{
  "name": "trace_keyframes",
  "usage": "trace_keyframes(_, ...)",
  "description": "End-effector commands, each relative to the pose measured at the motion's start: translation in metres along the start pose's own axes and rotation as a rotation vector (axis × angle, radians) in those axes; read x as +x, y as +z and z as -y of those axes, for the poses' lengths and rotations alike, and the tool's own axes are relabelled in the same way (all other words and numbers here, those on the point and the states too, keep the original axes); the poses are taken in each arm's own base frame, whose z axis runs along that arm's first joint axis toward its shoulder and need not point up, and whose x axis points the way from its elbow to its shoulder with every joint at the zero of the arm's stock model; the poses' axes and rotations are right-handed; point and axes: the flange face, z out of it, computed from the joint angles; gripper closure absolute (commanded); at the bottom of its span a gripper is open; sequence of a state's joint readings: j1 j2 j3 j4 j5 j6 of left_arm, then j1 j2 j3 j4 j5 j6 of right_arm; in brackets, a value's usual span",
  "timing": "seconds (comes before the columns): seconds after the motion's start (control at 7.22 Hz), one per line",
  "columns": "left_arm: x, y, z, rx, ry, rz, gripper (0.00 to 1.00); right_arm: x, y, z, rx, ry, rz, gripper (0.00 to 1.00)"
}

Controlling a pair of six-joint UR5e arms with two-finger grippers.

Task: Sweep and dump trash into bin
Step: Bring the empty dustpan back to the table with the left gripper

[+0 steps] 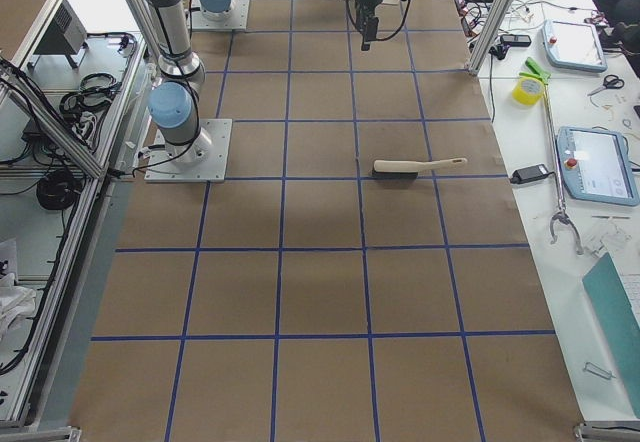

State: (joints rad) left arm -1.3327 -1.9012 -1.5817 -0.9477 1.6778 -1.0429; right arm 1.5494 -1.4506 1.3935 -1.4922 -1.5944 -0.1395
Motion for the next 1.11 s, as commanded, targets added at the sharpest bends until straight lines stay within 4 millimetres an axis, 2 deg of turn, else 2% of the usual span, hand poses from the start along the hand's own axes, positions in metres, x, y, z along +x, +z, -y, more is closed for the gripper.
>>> trace_keyframes(0.0, 0.01, 0.041, -0.017, -0.035, -0.079, 0.042, 1.0, -0.002, 0.006, -0.007, -0.009, 0.003, 0.003, 0.0)
trace_keyframes(0.42, 0.02, 0.097, -0.02, -0.04, -0.149, 0.047, 1.0, -0.003, 0.007, -0.013, -0.01, 0.0, 0.005, 0.0)
trace_keyframes(0.69, 0.021, 0.118, -0.023, -0.047, -0.189, 0.058, 1.0, -0.003, 0.008, -0.013, -0.012, 0.001, 0.004, 0.0)
trace_keyframes(0.97, 0.02, 0.124, -0.025, -0.047, -0.256, 0.069, 1.0, -0.003, 0.008, -0.013, -0.013, 0.0, 0.004, 0.0)
